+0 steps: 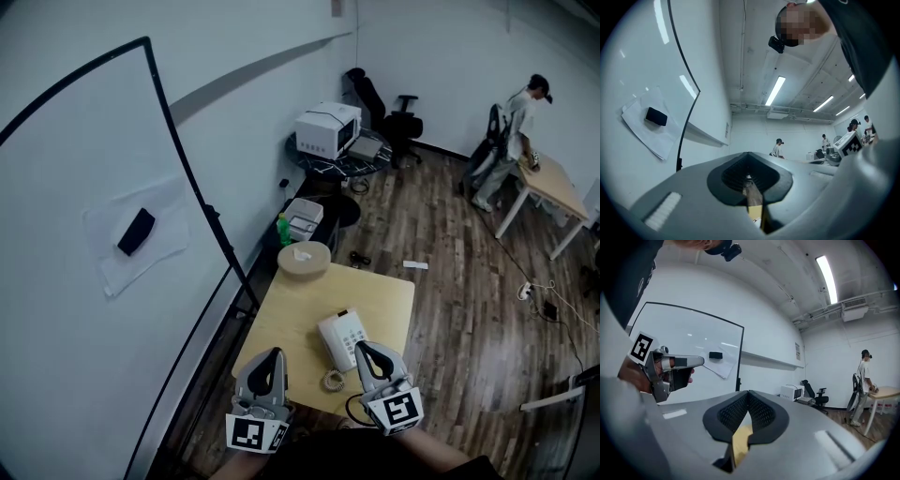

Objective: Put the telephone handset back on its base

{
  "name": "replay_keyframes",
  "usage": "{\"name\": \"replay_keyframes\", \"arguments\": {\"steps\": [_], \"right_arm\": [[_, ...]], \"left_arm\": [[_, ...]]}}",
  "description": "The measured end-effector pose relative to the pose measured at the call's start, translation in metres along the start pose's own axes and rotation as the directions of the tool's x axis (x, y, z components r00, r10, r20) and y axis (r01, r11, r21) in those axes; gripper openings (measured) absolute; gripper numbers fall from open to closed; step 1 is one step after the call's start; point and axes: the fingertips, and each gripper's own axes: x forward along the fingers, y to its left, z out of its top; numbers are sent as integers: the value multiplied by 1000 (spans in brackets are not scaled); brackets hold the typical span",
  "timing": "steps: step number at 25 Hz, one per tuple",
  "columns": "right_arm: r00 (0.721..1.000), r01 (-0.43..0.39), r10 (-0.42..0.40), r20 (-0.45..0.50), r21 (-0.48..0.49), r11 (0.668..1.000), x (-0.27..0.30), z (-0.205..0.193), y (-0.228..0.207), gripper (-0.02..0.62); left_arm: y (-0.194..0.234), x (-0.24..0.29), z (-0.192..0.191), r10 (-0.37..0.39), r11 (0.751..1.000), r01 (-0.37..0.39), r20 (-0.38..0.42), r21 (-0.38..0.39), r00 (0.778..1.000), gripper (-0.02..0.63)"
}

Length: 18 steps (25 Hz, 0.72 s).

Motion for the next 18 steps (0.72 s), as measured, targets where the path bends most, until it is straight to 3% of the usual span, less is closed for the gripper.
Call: {"name": "replay_keyframes", "arguments": {"steps": [18], "right_arm": [[1000, 6, -6, -22, -8, 1000, 4, -9, 2, 8]], "left_arm": [[4, -4, -4, -4, 1000, 4, -7, 1, 1000, 0]]}}
